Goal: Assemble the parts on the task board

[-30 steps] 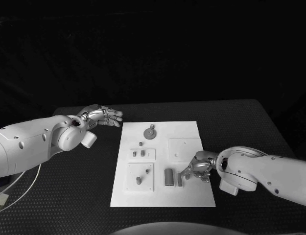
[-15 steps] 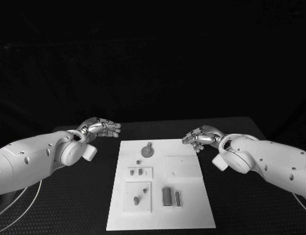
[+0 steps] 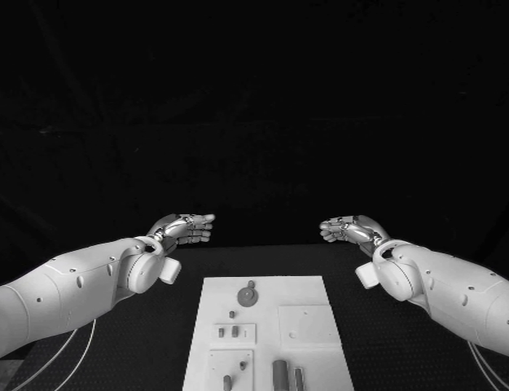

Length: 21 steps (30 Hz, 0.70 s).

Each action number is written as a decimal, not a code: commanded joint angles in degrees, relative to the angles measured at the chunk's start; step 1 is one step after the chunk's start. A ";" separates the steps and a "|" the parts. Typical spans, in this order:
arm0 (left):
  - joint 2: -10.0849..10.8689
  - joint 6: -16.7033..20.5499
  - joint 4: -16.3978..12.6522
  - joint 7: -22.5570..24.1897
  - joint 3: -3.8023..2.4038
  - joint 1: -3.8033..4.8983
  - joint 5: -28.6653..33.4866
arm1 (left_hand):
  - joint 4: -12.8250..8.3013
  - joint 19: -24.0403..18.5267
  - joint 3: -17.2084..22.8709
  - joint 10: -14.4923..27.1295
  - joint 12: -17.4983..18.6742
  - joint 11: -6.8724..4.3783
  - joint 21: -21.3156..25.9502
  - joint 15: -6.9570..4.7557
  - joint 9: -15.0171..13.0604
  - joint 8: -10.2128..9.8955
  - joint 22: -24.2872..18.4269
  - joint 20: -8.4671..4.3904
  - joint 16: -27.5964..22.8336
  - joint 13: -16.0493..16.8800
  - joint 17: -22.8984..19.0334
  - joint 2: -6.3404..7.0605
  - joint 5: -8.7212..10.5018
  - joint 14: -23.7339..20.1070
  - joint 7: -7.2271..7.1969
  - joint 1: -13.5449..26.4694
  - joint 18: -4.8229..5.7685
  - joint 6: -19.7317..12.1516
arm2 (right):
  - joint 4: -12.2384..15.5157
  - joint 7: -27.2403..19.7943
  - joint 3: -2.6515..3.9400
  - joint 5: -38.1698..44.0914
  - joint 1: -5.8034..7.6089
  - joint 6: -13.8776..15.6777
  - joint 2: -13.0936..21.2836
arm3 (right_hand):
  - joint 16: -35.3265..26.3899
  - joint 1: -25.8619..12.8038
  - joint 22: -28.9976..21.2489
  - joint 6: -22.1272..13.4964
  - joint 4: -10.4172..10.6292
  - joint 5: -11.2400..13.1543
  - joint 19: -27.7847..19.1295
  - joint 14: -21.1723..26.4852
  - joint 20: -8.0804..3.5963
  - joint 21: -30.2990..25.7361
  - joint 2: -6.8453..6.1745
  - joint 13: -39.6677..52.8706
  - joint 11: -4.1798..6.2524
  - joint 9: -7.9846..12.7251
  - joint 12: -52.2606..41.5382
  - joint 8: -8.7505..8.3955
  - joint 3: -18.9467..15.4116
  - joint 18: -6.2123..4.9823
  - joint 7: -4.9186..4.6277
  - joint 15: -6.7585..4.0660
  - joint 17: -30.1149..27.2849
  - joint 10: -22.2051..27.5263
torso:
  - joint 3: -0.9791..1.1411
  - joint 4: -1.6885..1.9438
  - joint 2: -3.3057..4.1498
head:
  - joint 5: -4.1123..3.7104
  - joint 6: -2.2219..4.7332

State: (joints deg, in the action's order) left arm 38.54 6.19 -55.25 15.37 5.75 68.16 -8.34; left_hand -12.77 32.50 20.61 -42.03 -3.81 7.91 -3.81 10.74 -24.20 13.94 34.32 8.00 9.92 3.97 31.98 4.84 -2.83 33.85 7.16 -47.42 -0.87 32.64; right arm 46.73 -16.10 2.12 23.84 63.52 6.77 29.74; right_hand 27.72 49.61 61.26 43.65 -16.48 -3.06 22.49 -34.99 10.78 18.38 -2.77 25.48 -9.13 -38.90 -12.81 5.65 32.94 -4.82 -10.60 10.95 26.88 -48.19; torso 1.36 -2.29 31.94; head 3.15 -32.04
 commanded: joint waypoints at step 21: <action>-0.15 6.84 -5.31 3.34 -1.02 -1.50 3.42 | 12.77 -32.50 -20.61 42.03 3.81 -7.91 3.81 -10.74 24.20 -13.94 -34.32 -8.00 -9.92 -3.97 -31.98 -4.84 2.83 -33.85 -7.16 47.42 0.87 -32.64 | 7.62 -4.12 0.50 -5.73 -0.70 4.40 2.50 | -27.72 -49.61 -61.26 -43.65 16.48 3.06 -22.49 34.99 -10.78 -18.38 2.77 -25.48 9.13 38.90 12.81 -5.65 -32.94 4.82 10.60 -10.95 -26.88 48.19 | -1.00 1.85 -0.72 | -2.52 -1.80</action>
State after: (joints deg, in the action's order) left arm 38.19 8.31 -59.08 16.47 4.87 66.97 -5.85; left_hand -1.42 5.26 3.37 -6.98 -0.84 1.20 -0.95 2.15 -4.92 2.59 6.75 1.81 1.68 0.78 6.19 0.34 -0.83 5.78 0.97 -7.62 -0.89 5.31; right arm 52.82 -18.45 2.66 20.49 62.92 7.00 31.89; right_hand 4.68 8.90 16.76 8.26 -3.10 -0.66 4.34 -7.03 2.24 3.25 -0.36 3.52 -1.91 -7.35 -1.66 1.18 5.43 -1.64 -2.16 2.14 4.63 -9.86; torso 1.13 -1.39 31.30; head 1.59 -33.07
